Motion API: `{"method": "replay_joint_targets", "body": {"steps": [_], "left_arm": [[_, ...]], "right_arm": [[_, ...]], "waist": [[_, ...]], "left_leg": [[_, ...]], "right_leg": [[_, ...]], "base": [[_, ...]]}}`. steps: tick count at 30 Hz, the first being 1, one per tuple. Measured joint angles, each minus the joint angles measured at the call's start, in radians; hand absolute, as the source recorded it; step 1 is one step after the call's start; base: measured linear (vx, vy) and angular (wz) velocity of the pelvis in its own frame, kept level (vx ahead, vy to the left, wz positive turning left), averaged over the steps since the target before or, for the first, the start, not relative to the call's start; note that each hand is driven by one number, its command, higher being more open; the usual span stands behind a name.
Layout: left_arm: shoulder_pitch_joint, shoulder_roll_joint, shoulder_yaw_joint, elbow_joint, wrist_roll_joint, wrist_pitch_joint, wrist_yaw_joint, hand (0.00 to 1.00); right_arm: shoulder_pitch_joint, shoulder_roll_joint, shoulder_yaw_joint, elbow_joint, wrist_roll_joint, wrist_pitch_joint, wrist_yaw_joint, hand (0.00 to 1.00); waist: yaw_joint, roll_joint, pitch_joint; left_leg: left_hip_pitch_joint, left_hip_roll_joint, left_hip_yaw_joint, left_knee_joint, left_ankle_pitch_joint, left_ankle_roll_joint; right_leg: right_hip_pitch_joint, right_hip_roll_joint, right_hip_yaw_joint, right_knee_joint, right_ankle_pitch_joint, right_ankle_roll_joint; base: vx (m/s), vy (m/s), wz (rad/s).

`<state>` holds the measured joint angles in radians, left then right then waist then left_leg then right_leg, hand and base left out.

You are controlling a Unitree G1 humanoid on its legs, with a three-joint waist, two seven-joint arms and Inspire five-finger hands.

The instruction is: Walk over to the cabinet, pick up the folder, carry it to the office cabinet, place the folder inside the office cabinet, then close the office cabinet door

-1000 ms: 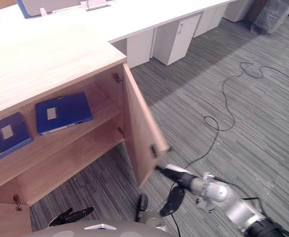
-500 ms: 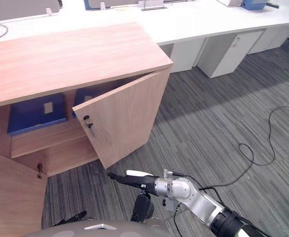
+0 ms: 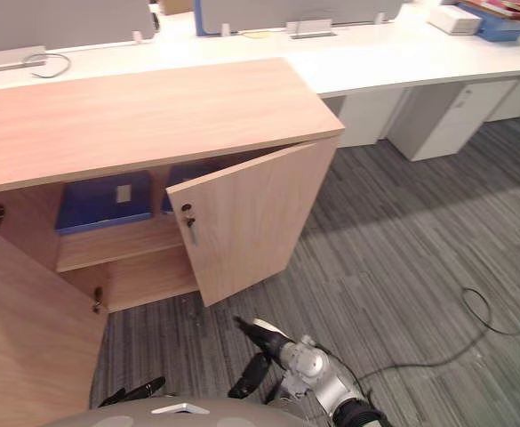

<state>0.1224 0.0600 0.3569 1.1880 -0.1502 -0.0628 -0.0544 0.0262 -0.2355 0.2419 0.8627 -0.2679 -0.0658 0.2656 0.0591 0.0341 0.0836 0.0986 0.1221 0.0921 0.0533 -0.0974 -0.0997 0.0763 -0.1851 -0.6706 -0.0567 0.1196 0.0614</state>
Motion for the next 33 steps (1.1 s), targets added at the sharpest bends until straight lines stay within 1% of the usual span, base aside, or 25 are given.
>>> {"method": "replay_joint_targets", "body": {"steps": [1, 3, 4, 5, 6, 7, 8, 9, 10, 11, 12, 13, 14, 16, 20, 21, 24, 25, 26, 28, 29, 30, 31, 32, 33], "left_arm": [[0.000, -0.003, -0.010, -0.002, 0.000, -0.001, 0.003, 1.00], [-0.003, 0.003, -0.101, -0.001, 0.005, -0.001, 0.014, 1.00], [-0.003, 0.011, -0.126, -0.001, 0.010, -0.001, 0.018, 1.00], [-0.008, 0.020, -0.167, -0.003, 0.046, -0.002, 0.024, 1.00], [-0.008, 0.041, -0.200, -0.012, 0.076, -0.003, 0.026, 1.00], [-0.007, 0.048, -0.210, -0.019, 0.088, -0.003, 0.028, 1.00], [-0.006, 0.058, -0.227, -0.026, 0.089, -0.003, 0.031, 1.00], [-0.009, 0.057, -0.234, -0.036, 0.091, -0.002, 0.032, 1.00], [-0.010, 0.061, -0.233, -0.041, 0.095, -0.003, 0.035, 1.00], [-0.021, 0.068, -0.231, -0.044, 0.114, -0.003, 0.042, 1.00], [-0.044, 0.086, -0.222, -0.045, 0.125, -0.003, 0.042, 1.00], [-0.056, 0.111, -0.199, -0.052, 0.127, -0.002, 0.039, 1.00], [-0.060, 0.103, -0.165, -0.053, 0.127, 0.000, 0.043, 1.00], [-0.050, 0.070, -0.094, -0.055, 0.120, 0.002, 0.048, 1.00], [-0.042, 0.045, -0.047, -0.078, 0.111, 0.001, 0.050, 1.00], [-0.042, 0.043, -0.034, -0.081, 0.098, 0.000, 0.046, 1.00], [-0.036, 0.042, -0.023, -0.081, 0.031, 0.000, 0.037, 1.00], [-0.033, 0.042, -0.023, -0.081, 0.004, 0.001, 0.030, 1.00], [-0.033, 0.043, -0.023, -0.081, -0.004, 0.001, 0.029, 1.00], [-0.035, 0.046, -0.024, -0.090, -0.030, 0.001, 0.024, 1.00], [-0.040, 0.039, -0.026, -0.098, -0.050, 0.000, 0.022, 1.00], [-0.049, 0.040, -0.025, -0.098, -0.066, 0.001, 0.018, 1.00], [-0.061, 0.041, -0.025, -0.097, -0.088, 0.001, 0.018, 1.00], [-0.061, 0.042, -0.027, -0.096, -0.089, 0.001, 0.020, 1.00], [-0.048, 0.040, -0.046, -0.094, -0.101, 0.001, 0.022, 1.00]], "right_arm": [[0.000, 0.009, -0.047, 0.040, 0.001, 0.007, -0.027, 1.00], [0.000, 0.027, -0.274, 0.216, 0.036, 0.044, -0.153, 1.00], [0.001, 0.028, -0.319, 0.246, 0.051, 0.052, -0.177, 1.00], [0.005, 0.034, -0.395, 0.287, 0.087, 0.069, -0.215, 1.00], [0.010, 0.045, -0.455, 0.312, 0.130, 0.081, -0.245, 1.00], [0.011, 0.057, -0.479, 0.315, 0.148, 0.082, -0.256, 1.00], [0.011, 0.076, -0.511, 0.313, 0.168, 0.080, -0.266, 1.00], [0.012, 0.092, -0.532, 0.312, 0.168, 0.078, -0.272, 1.00], [0.021, 0.101, -0.542, 0.310, 0.165, 0.078, -0.275, 1.00], [0.022, 0.114, -0.548, 0.309, 0.163, 0.078, -0.276, 1.00], [0.021, 0.141, -0.556, 0.309, 0.164, 0.079, -0.276, 1.00], [0.020, 0.174, -0.569, 0.310, 0.168, 0.081, -0.276, 1.00], [0.020, 0.182, -0.588, 0.311, 0.182, 0.085, -0.272, 1.00], [0.038, 0.181, -0.597, 0.298, 0.237, 0.089, -0.276, 1.00], [0.052, 0.186, -0.595, 0.298, 0.246, 0.092, -0.272, 1.00], [0.056, 0.189, -0.596, 0.300, 0.246, 0.091, -0.269, 1.00], [0.057, 0.196, -0.609, 0.302, 0.273, 0.082, -0.266, 1.00], [0.058, 0.201, -0.625, 0.301, 0.286, 0.079, -0.267, 1.00], [0.058, 0.202, -0.626, 0.301, 0.287, 0.078, -0.267, 1.00], [0.059, 0.209, -0.627, 0.300, 0.297, 0.075, -0.269, 1.00], [0.060, 0.210, -0.643, 0.302, 0.316, 0.075, -0.268, 1.00], [0.057, 0.213, -0.667, 0.302, 0.316, 0.074, -0.268, 1.00], [0.053, 0.213, -0.698, 0.301, 0.322, 0.069, -0.268, 1.00], [0.055, 0.213, -0.714, 0.303, 0.325, 0.069, -0.269, 1.00], [0.067, 0.208, -0.737, 0.302, 0.332, 0.069, -0.274, 1.00]], "waist": [[0.000, 0.007, 0.000], [-0.008, 0.017, 0.009], [-0.011, 0.017, 0.009], [-0.016, 0.017, 0.010], [-0.020, 0.005, 0.010], [-0.021, 0.000, 0.012], [-0.026, -0.008, 0.015], [-0.037, -0.003, 0.020], [-0.042, 0.000, 0.014], [-0.041, -0.011, 0.016], [-0.038, -0.047, 0.023], [-0.038, -0.109, 0.029], [-0.028, -0.111, 0.035], [-0.021, -0.097, 0.035], [-0.031, -0.096, 0.026], [-0.030, -0.100, 0.022], [-0.031, -0.104, 0.022], [-0.030, -0.102, 0.023], [-0.031, -0.102, 0.025], [-0.040, -0.107, 0.030], [-0.041, -0.106, 0.036], [-0.039, -0.102, 0.044], [-0.040, -0.089, 0.063], [-0.040, -0.083, 0.073], [-0.040, -0.077, 0.074]], "left_leg": [[0.001, -0.006, -0.012, 0.005, -0.002, 0.005], [0.034, -0.058, -0.084, 0.019, -0.010, 0.030], [0.037, -0.072, -0.103, 0.025, -0.013, 0.035], [0.036, -0.093, -0.146, 0.037, -0.019, 0.045], [0.031, -0.114, -0.191, 0.043, -0.026, 0.054], [0.027, -0.119, -0.211, 0.046, -0.026, 0.055], [0.014, -0.126, -0.258, 0.052, -0.021, 0.062], [-0.001, -0.119, -0.317, 0.056, -0.013, 0.073], [-0.024, -0.112, -0.347, 0.071, -0.011, 0.074], [-0.057, -0.109, -0.389, 0.088, -0.014, 0.070], [-0.106, -0.123, -0.445, 0.104, -0.012, 0.061], [-0.155, -0.166, -0.468, 0.132, -0.009, 0.050], [-0.174, -0.165, -0.480, 0.167, -0.015, 0.028], [-0.178, -0.155, -0.503, 0.185, -0.023, 0.013], [-0.189, -0.142, -0.564, 0.181, -0.017, -0.005], [-0.200, -0.133, -0.578, 0.170, -0.008, -0.020], [-0.217, -0.106, -0.610, 0.153, 0.007, -0.044], [-0.229, -0.086, -0.621, 0.143, 0.022, -0.059], [-0.234, -0.079, -0.621, 0.140, 0.031, -0.062], [-0.262, -0.072, -0.601, 0.116, 0.084, -0.053], [-0.271, -0.040, -0.483, 0.104, 0.092, -0.023], [-0.316, -0.010, -0.346, 0.184, 0.054, 0.025], [-0.376, 0.049, -0.140, 0.348, -0.009, 0.067], [-0.380, 0.077, -0.059, 0.416, -0.027, 0.084], [-0.369, 0.109, 0.063, 0.514, -0.051, 0.106]], "right_leg": [[0.001, -0.014, -0.011, 0.029, -0.013, 0.006], [0.004, -0.140, -0.045, 0.263, -0.114, 0.034], [0.001, -0.172, -0.043, 0.319, -0.128, 0.025], [-0.007, -0.225, -0.030, 0.417, -0.134, 0.013], [-0.018, -0.256, 0.019, 0.483, -0.134, -0.001], [-0.024, -0.258, 0.059, 0.501, -0.130, -0.018], [-0.042, -0.252, 0.150, 0.540, -0.120, -0.075], [-0.072, -0.214, 0.287, 0.562, -0.144, -0.109], [-0.072, -0.161, 0.379, 0.531, -0.201, -0.082], [-0.074, -0.088, 0.496, 0.477, -0.255, -0.078], [-0.076, -0.002, 0.653, 0.394, -0.320, -0.078], [-0.070, 0.027, 0.763, 0.317, -0.367, -0.030], [-0.068, 0.035, 0.742, 0.324, -0.366, 0.015], [-0.051, 0.042, 0.688, 0.345, -0.379, 0.025], [0.013, 0.067, 0.594, 0.294, -0.380, 0.025], [0.015, 0.079, 0.575, 0.285, -0.379, 0.023], [0.015, 0.115, 0.565, 0.278, -0.364, 0.005], [0.015, 0.140, 0.563, 0.278, -0.353, -0.006], [0.015, 0.149, 0.562, 0.277, -0.349, -0.011], [0.013, 0.151, 0.527, 0.275, -0.344, -0.019], [0.015, 0.150, 0.483, 0.263, -0.333, -0.035], [0.017, 0.150, 0.458, 0.257, -0.334, -0.039], [0.024, 0.146, 0.424, 0.260, -0.335, -0.043], [0.034, 0.139, 0.409, 0.260, -0.337, -0.046], [0.042, 0.121, 0.382, 0.263, -0.341, -0.046]], "base": [[0.05, 0.185, 0.76], [0.08, 0.221, 0.90], [0.06, 0.199, 1.01], [0.03, 0.149, 1.09], [0.02, 0.124, 1.09], [0.01, 0.071, 1.08], [0.02, 0.015, 1.15], [0.03, -0.072, 1.26], [0.02, -0.120, 1.22], [0.01, -0.180, 1.34], [-0.01, -0.260, 1.62], [-0.01, -0.263, 1.48], [0.01, -0.217, 0.96], [0.10, -0.119, 0.59], [0.12, -0.093, 0.75], [0.07, -0.059, 0.59], [0.04, -0.031, 0.47], [0.00, -0.009, 0.47], [-0.04, -0.002, 0.63], [-0.07, 0.016, 0.70], [-0.08, 0.027, 0.73], [-0.14, 0.010, 0.74], [-0.14, -0.005, 0.50], [-0.26, 0.078, 0.46], [-0.22, 0.130, 0.51]]}}
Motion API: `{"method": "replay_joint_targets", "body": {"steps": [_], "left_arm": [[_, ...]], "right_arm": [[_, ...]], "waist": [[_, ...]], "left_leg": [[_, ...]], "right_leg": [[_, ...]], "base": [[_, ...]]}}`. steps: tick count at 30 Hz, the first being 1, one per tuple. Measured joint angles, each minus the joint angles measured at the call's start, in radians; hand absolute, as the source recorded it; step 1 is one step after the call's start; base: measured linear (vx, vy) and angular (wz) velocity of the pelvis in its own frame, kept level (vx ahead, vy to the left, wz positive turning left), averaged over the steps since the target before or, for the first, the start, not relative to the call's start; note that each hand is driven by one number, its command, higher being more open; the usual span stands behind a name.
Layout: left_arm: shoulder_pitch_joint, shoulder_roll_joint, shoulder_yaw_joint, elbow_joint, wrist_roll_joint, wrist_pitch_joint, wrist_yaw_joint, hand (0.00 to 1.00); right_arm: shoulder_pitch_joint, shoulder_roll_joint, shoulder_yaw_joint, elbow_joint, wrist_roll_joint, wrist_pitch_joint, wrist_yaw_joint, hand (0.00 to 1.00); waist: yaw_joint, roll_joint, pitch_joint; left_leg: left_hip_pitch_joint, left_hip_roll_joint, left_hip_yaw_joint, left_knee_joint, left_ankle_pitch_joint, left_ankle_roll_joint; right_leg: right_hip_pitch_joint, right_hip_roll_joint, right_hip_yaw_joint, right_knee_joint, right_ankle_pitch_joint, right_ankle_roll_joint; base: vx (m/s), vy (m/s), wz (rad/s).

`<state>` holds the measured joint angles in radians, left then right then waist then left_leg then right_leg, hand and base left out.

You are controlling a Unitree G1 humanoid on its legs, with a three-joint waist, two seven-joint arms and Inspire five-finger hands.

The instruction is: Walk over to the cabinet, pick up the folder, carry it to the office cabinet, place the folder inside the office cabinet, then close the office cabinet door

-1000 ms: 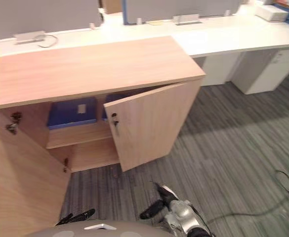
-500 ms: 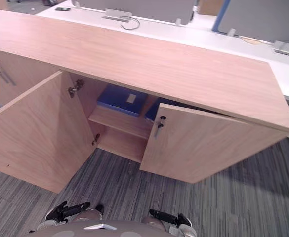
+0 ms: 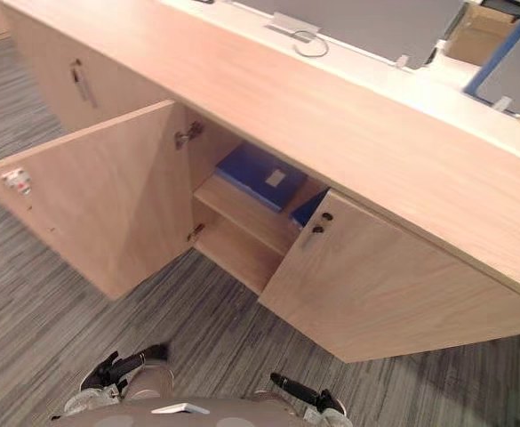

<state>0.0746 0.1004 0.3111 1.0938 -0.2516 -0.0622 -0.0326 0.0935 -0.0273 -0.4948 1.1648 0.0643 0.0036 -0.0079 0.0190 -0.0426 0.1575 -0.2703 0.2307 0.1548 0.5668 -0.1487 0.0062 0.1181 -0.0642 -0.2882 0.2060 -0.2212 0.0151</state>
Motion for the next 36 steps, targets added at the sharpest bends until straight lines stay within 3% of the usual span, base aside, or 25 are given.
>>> {"method": "replay_joint_targets", "body": {"steps": [2, 3, 4, 5, 6, 7, 8, 9, 10, 15, 19, 26, 31, 36], "left_arm": [[0.005, 0.013, -0.063, 0.010, -0.033, 0.001, -0.004, 1.00], [0.007, 0.010, -0.092, 0.021, -0.064, 0.004, -0.019, 1.00], [0.005, 0.014, -0.101, 0.031, -0.102, 0.013, -0.034, 1.00], [0.004, 0.023, -0.102, 0.034, -0.111, 0.017, -0.036, 1.00], [-0.004, 0.037, -0.100, 0.035, -0.135, 0.019, -0.036, 1.00], [-0.009, 0.042, -0.097, 0.034, -0.139, 0.018, -0.042, 1.00], [-0.003, 0.030, -0.098, 0.034, -0.139, 0.019, -0.045, 1.00], [-0.003, 0.020, -0.093, 0.042, -0.140, 0.024, -0.043, 1.00], [0.005, 0.019, -0.088, 0.042, -0.138, 0.024, -0.043, 1.00], [0.014, 0.021, -0.076, 0.018, -0.138, 0.026, -0.042, 1.00], [0.012, 0.015, -0.075, -0.108, -0.137, 0.033, -0.033, 1.00], [-0.050, 0.039, -0.105, -0.301, -0.007, 0.034, 0.003, 1.00], [-0.130, 0.087, -0.138, -0.361, 0.128, 0.040, 0.017, 1.00], [-0.217, 0.108, -0.144, -0.359, 0.218, 0.065, 0.040, 1.00]], "right_arm": [[0.013, -0.009, -0.018, -0.001, 0.028, 0.005, -0.001, 1.00], [0.022, -0.018, -0.042, -0.001, 0.046, 0.005, 0.001, 1.00], [0.018, -0.011, -0.064, 0.006, 0.063, 0.007, 0.003, 1.00], [0.021, 0.000, -0.075, 0.016, 0.064, 0.008, 0.004, 1.00], [0.025, 0.030, -0.095, 0.035, 0.063, 0.009, 0.009, 1.00], [0.030, 0.037, -0.129, 0.040, 0.064, 0.006, 0.020, 1.00], [0.033, 0.019, -0.143, 0.039, 0.063, 0.007, 0.025, 1.00], [0.030, 0.014, -0.167, 0.045, 0.061, 0.011, 0.021, 1.00], [0.033, 0.018, -0.185, 0.049, 0.062, 0.011, 0.021, 1.00], [0.033, 0.022, -0.243, 0.055, 0.061, 0.012, 0.028, 1.00], [0.032, 0.019, -0.240, 0.053, 0.061, 0.012, 0.028, 1.00], [0.032, -0.001, -0.201, 0.039, 0.061, 0.017, 0.029, 1.00], [0.030, -0.007, -0.179, 0.037, 0.062, 0.028, 0.036, 1.00], [0.028, -0.007, -0.164, 0.034, 0.063, 0.030, 0.048, 1.00]], "waist": [[-0.018, 0.031, -0.009], [-0.031, 0.064, -0.009], [-0.025, 0.062, -0.002], [-0.032, 0.039, -0.012], [-0.055, -0.020, -0.036], [-0.058, -0.010, -0.038], [-0.053, 0.019, -0.041], [-0.059, 0.007, -0.039], [-0.053, 0.011, -0.046], [-0.052, 0.036, -0.068], [-0.054, 0.035, -0.076], [-0.058, 0.065, -0.078], [-0.057, 0.064, -0.078], [-0.068, 0.056, -0.075]], "left_leg": [[0.034, 0.013, 0.097, 0.066, -0.078, 0.010], [0.051, 0.021, 0.135, 0.043, -0.144, -0.001], [0.053, -0.040, 0.120, -0.004, -0.131, 0.003], [0.062, -0.083, 0.113, -0.067, -0.100, 0.008], [0.112, -0.168, 0.124, -0.215, -0.057, 0.012], [0.091, -0.137, 0.154, -0.128, -0.084, 0.015], [0.104, -0.109, 0.155, -0.153, -0.083, 0.001], [0.130, -0.167, 0.128, -0.192, -0.057, 0.018], [0.163, -0.197, 0.123, -0.268, -0.023, 0.027], [0.258, -0.246, 0.098, -0.515, 0.103, 0.038], [0.316, -0.257, 0.092, -0.652, 0.186, 0.040], [0.323, -0.259, 0.094, -0.657, 0.194, 0.041], [0.319, -0.263, 0.113, -0.658, 0.199, 0.031], [0.319, -0.270, 0.126, -0.658, 0.211, 0.018]], "right_leg": [[0.004, -0.024, -0.040, 0.003, -0.006, 0.011], [0.002, -0.026, -0.067, 0.016, -0.012, 0.025], [-0.008, -0.043, -0.042, 0.036, -0.029, 0.043], [-0.012, -0.051, -0.020, 0.021, -0.030, 0.040], [-0.007, -0.078, -0.003, -0.055, -0.030, 0.030], [0.011, -0.078, -0.018, -0.089, 0.000, 0.018], [0.014, -0.062, -0.027, -0.090, 0.018, 0.027], [0.030, -0.093, -0.016, -0.098, 0.055, 0.059], [0.039, -0.105, -0.016, -0.107, 0.087, 0.050], [0.033, -0.108, -0.025, -0.122, 0.166, 0.053], [0.031, -0.106, -0.030, -0.123, 0.168, 0.054], [0.039, -0.103, -0.032, -0.127, 0.166, 0.052], [0.043, -0.103, -0.031, -0.158, 0.154, 0.044], [0.043, -0.115, -0.030, -0.164, 0.100, 0.053]], "base": [[-0.15, 0.231, 0.69], [-0.08, 0.286, 0.74], [-0.10, 0.310, 0.78], [-0.06, 0.154, 1.06], [-0.07, 0.124, 1.34], [-0.02, 0.059, 1.20], [0.02, 0.109, 0.92], [0.06, 0.189, 0.56], [0.07, 0.209, 0.50], [0.04, 0.093, 0.17], [0.00, -0.025, 0.04], [-0.04, -0.031, -0.01], [-0.08, -0.023, -0.11], [-0.08, -0.042, -0.09]]}}
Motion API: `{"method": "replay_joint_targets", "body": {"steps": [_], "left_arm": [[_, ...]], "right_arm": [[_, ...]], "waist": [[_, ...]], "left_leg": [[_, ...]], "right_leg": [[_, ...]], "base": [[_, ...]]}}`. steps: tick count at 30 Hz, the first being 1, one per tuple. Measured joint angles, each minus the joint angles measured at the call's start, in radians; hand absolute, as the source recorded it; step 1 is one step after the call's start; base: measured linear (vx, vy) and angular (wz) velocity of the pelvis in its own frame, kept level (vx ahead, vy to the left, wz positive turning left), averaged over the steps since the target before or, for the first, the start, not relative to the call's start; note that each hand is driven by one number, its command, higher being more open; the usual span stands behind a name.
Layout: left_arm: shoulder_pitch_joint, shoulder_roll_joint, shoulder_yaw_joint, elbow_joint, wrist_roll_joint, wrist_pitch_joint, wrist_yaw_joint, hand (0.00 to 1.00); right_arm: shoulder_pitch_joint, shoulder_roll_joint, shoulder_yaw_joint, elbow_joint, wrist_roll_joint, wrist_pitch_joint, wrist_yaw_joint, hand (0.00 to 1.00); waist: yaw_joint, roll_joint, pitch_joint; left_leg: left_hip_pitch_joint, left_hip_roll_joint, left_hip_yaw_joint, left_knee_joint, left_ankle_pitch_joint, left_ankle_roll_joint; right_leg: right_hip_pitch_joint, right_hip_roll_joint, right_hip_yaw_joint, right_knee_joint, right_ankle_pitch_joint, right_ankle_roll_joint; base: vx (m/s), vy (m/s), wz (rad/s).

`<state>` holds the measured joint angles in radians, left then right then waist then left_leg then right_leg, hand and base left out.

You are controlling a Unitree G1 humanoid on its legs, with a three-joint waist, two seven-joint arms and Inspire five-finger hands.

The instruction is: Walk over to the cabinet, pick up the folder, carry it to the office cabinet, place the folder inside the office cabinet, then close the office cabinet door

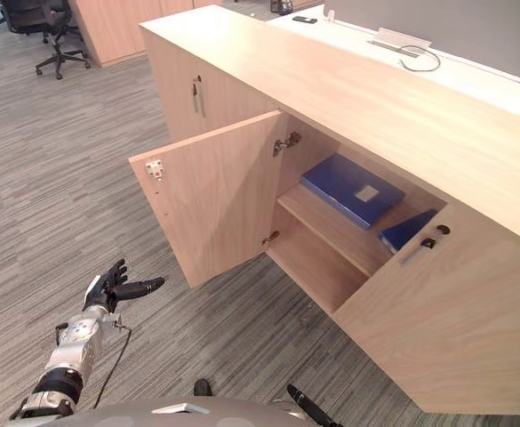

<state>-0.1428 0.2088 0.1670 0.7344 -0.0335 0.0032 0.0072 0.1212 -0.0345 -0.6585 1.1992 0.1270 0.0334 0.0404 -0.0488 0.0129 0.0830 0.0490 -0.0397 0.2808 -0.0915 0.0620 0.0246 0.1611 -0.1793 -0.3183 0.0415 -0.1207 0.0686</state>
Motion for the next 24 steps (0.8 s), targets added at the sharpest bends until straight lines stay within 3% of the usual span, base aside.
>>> {"method": "replay_joint_targets", "body": {"steps": [8, 16, 24], "left_arm": [[-0.227, 0.123, -0.077, 0.153, 0.045, 0.004, 0.006, 1.00], [-0.459, 0.143, -0.095, 0.456, 0.029, 0.012, 0.003, 1.00], [-0.558, 0.145, -0.072, 0.528, -0.092, 0.045, 0.002, 1.00]], "right_arm": [[-0.003, -0.002, -0.011, 0.003, 0.019, 0.010, 0.003, 1.00], [-0.064, -0.006, -0.060, 0.032, 0.072, 0.026, 0.016, 1.00], [-0.099, -0.024, -0.086, 0.043, 0.122, 0.040, 0.019, 1.00]], "waist": [[-0.003, -0.023, -0.003], [-0.010, -0.030, -0.003], [-0.015, -0.018, 0.003]], "left_leg": [[0.010, 0.016, 0.018, 0.000, 0.004, -0.007], [0.038, 0.022, 0.057, 0.001, -0.018, -0.011], [0.037, 0.040, 0.081, 0.000, -0.018, -0.016]], "right_leg": [[0.007, 0.011, 0.020, -0.013, 0.003, 0.010], [0.016, 0.031, 0.068, -0.026, 0.033, -0.037], [0.000, 0.044, 0.082, -0.023, 0.041, -0.029]], "base": [[0.03, -0.030, -0.08], [0.07, -0.002, -0.15], [-0.02, -0.041, -0.11]]}}
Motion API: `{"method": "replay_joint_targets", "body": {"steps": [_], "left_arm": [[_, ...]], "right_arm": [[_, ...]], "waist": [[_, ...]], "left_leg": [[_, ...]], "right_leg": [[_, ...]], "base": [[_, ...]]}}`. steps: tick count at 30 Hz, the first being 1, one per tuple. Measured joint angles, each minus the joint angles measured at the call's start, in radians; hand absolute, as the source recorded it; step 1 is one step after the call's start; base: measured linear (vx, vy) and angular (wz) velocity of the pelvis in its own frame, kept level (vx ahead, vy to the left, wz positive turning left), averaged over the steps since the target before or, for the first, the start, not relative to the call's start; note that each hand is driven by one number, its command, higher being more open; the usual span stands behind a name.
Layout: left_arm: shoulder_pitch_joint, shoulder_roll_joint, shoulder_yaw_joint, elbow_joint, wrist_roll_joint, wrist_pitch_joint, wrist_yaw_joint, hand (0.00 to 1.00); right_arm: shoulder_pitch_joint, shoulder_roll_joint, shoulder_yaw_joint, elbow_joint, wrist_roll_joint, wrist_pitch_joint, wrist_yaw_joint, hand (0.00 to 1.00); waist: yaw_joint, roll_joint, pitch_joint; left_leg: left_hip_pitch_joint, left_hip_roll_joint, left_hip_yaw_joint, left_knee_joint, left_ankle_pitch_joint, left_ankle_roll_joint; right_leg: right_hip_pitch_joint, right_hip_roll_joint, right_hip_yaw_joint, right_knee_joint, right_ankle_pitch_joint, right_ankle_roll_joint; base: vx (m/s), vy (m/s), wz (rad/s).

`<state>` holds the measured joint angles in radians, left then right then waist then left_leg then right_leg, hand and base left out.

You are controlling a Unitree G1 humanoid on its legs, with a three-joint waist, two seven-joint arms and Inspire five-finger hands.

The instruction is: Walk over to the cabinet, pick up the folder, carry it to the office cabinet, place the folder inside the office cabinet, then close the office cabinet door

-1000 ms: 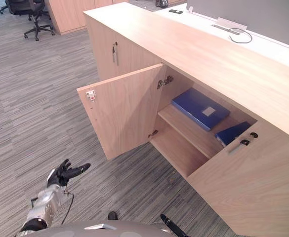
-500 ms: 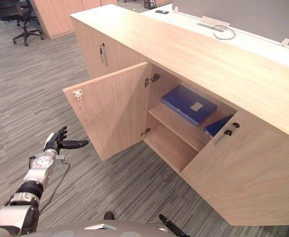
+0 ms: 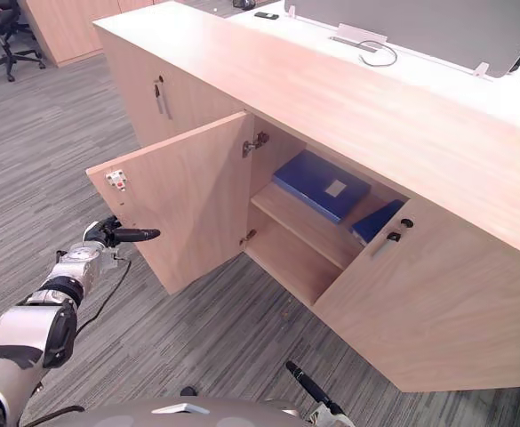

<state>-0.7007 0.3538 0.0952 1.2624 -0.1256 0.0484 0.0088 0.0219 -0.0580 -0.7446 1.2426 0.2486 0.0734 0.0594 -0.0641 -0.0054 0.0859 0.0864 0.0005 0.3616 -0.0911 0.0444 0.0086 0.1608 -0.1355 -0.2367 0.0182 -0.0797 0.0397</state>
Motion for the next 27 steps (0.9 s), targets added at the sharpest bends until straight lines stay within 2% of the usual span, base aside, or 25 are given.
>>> {"method": "replay_joint_targets", "body": {"steps": [5, 9, 11, 13, 18, 19, 21, 24, 26, 27], "left_arm": [[-0.008, 0.000, -0.014, 0.005, -0.114, 0.000, 0.004, 1.00], [0.005, 0.000, -0.140, -0.038, -0.156, 0.000, 0.022, 1.00], [0.066, 0.003, -0.214, -0.146, -0.155, 0.001, 0.031, 1.00], [0.216, 0.031, -0.308, -0.401, -0.156, -0.002, 0.033, 1.00], [0.443, 0.040, -0.415, -0.678, -0.186, -0.044, -0.030, 1.00], [0.521, 0.041, -0.451, -0.759, -0.187, -0.066, -0.063, 1.00], [0.607, 0.042, -0.486, -0.835, -0.188, -0.092, -0.124, 1.00], [0.720, 0.042, -0.562, -0.922, -0.199, -0.093, -0.228, 1.00], [0.802, 0.050, -0.649, -0.963, -0.200, -0.086, -0.314, 1.00], [0.846, 0.037, -0.685, -0.974, -0.200, -0.074, -0.358, 1.00]], "right_arm": [[0.026, -0.015, -0.001, 0.000, 0.003, 0.000, -0.001, 1.00], [0.069, -0.014, 0.008, 0.001, 0.003, 0.000, 0.002, 1.00], [0.083, -0.014, 0.011, 0.001, 0.002, 0.000, 0.002, 1.00], [0.092, -0.014, 0.011, 0.001, -0.004, -0.001, -0.001, 1.00], [0.088, -0.010, 0.023, 0.000, -0.045, -0.022, 0.002, 1.00], [0.082, -0.010, 0.033, 0.000, -0.058, -0.022, 0.003, 1.00], [0.073, -0.009, 0.056, 0.000, -0.086, -0.023, 0.011, 1.00], [0.070, -0.006, 0.099, 0.003, -0.089, -0.023, 0.024, 1.00], [0.068, -0.007, 0.130, 0.003, -0.117, -0.024, 0.024, 1.00], [0.066, -0.008, 0.141, 0.004, -0.125, -0.025, 0.024, 1.00]], "waist": [[-0.002, 0.011, 0.007], [0.002, 0.011, 0.008], [0.004, 0.010, 0.008], [0.010, 0.009, 0.008], [0.032, 0.006, 0.008], [0.036, 0.005, 0.007], [0.037, 0.004, 0.006], [0.032, -0.009, -0.007], [0.029, -0.020, -0.019], [0.023, -0.026, -0.022]], "left_leg": [[-0.003, 0.006, 0.010, 0.000, 0.002, -0.001], [-0.016, 0.004, 0.004, 0.000, 0.009, 0.003], [-0.029, 0.003, -0.004, 0.000, 0.013, 0.004], [-0.057, -0.004, -0.018, 0.000, 0.022, 0.011], [-0.060, -0.021, -0.025, 0.000, 0.018, 0.010], [-0.060, -0.026, -0.026, 0.000, 0.013, 0.016], [-0.059, -0.029, -0.026, 0.000, 0.012, 0.017], [-0.059, -0.030, -0.018, 0.000, 0.012, 0.017], [-0.059, -0.032, -0.002, 0.000, 0.013, 0.017], [-0.059, -0.034, -0.001, 0.000, 0.015, 0.016]], "right_leg": [[-0.009, -0.001, 0.013, 0.002, 0.004, 0.006], [-0.027, -0.004, 0.013, 0.015, 0.007, 0.011], [-0.040, -0.007, 0.007, 0.025, 0.007, 0.011], [-0.063, -0.015, -0.006, 0.031, 0.014, 0.023], [-0.063, -0.029, -0.007, 0.032, 0.035, 0.038], [-0.062, -0.035, -0.007, 0.033, 0.039, 0.042], [-0.062, -0.037, -0.005, 0.033, 0.044, 0.041], [-0.066, -0.040, -0.001, 0.033, 0.043, 0.040], [-0.072, -0.042, -0.001, 0.031, 0.018, 0.025], [-0.075, -0.048, -0.001, 0.030, -0.002, 0.045]], "base": [[-0.04, -0.017, -0.06], [-0.04, 0.000, 0.04], [-0.04, 0.019, 0.15], [-0.03, 0.039, 0.21], [-0.03, 0.081, 0.08], [-0.06, 0.084, 0.03], [-0.07, 0.081, -0.01], [-0.06, 0.032, -0.13], [-0.06, -0.009, -0.23], [-0.04, -0.030, -0.10]]}}
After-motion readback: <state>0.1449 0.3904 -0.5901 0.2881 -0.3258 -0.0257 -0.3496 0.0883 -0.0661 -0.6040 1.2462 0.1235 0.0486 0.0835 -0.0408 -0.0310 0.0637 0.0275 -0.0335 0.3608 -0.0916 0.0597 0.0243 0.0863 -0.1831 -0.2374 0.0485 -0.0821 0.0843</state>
